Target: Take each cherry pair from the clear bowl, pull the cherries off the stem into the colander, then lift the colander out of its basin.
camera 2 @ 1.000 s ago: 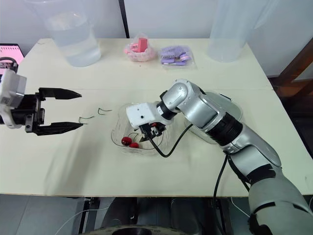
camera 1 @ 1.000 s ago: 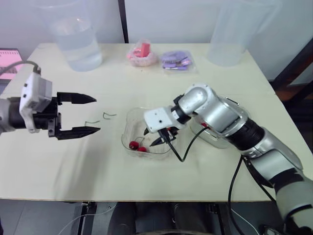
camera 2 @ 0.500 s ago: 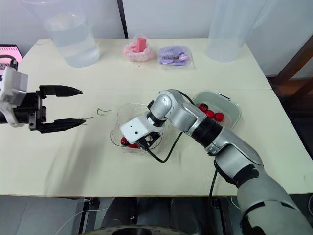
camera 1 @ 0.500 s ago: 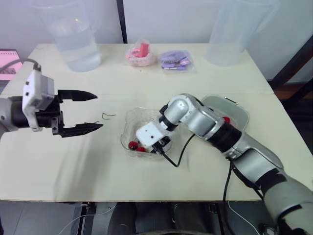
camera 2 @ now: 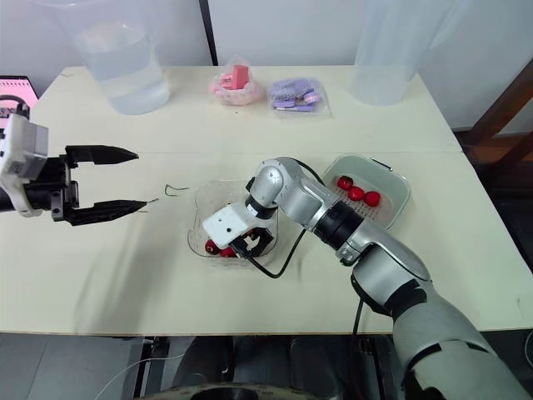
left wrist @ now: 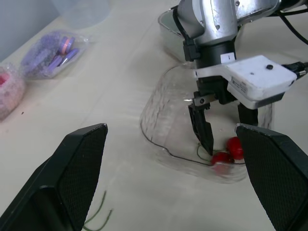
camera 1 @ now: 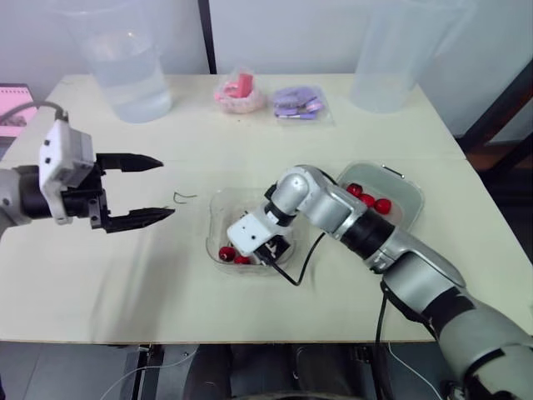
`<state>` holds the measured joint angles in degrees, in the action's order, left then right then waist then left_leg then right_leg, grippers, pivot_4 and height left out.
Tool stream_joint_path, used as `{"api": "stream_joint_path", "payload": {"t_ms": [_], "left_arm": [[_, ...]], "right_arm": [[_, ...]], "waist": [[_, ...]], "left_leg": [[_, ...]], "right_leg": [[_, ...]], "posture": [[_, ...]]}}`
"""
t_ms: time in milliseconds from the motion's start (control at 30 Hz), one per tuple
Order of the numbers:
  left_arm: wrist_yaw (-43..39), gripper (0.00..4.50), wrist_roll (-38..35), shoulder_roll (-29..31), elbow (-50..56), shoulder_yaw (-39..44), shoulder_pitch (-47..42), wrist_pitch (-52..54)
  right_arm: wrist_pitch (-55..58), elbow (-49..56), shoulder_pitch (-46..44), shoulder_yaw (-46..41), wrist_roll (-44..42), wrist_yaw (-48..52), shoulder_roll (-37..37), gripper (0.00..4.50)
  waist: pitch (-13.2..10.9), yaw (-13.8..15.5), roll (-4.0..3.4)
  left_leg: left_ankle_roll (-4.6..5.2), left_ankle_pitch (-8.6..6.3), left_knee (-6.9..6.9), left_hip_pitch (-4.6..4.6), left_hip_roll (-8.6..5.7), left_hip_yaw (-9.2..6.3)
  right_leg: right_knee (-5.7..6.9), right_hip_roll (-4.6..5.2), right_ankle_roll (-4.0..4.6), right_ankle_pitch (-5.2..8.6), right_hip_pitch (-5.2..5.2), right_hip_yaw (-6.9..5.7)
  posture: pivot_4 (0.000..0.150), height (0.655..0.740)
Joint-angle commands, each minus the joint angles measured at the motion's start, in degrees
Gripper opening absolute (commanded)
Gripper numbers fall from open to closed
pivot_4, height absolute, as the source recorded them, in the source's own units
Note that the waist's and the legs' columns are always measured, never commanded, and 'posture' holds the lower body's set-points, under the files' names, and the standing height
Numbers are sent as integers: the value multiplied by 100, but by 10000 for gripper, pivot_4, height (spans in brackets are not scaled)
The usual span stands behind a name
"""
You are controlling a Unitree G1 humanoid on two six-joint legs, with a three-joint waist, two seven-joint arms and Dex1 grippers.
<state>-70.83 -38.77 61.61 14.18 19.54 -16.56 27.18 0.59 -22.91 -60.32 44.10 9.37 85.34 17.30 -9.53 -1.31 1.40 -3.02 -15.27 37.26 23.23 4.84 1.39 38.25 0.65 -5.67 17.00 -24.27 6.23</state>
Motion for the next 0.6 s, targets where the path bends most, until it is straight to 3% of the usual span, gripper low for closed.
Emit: {"api": "stream_joint_path", "payload": {"t_ms": [33,133,167,400,600], "left_arm": [[71,45000,5,42,122,196,-60,-71],[119,45000,13,37,160,233,-14,-66],[133,45000,13,37,175,251,7,-66],[204,45000,17,27,189,259,-1,-45],[242,45000,37,-57,71,3,-283,-83]], "right_arm": [[-132,-127,-167,-51,105,80,-183,21663],[-227,-285,-179,-65,180,116,-265,7447],[-278,-345,-191,-69,208,108,-284,5966],[-323,-306,-501,-461,124,58,-189,5733],[-824,723,-538,-907,83,219,602,5733]], "waist": [[-1,-2,-1],[0,-3,-1],[0,-3,-1],[-1,-5,-1],[-1,38,-1]], "left_leg": [[0,0,0,0,0,0],[-1,1,0,0,0,0],[-2,1,0,-1,0,0],[-4,2,0,-2,0,0],[-4,2,-1,-1,-1,-2]], "right_leg": [[0,0,0,0,0,0],[1,0,0,0,0,0],[1,0,0,0,1,0],[2,0,0,0,2,-1],[0,1,0,0,5,-2]], "posture": [[1500,7367],[1500,7367],[1500,7367],[1500,7367],[1500,7367]]}}
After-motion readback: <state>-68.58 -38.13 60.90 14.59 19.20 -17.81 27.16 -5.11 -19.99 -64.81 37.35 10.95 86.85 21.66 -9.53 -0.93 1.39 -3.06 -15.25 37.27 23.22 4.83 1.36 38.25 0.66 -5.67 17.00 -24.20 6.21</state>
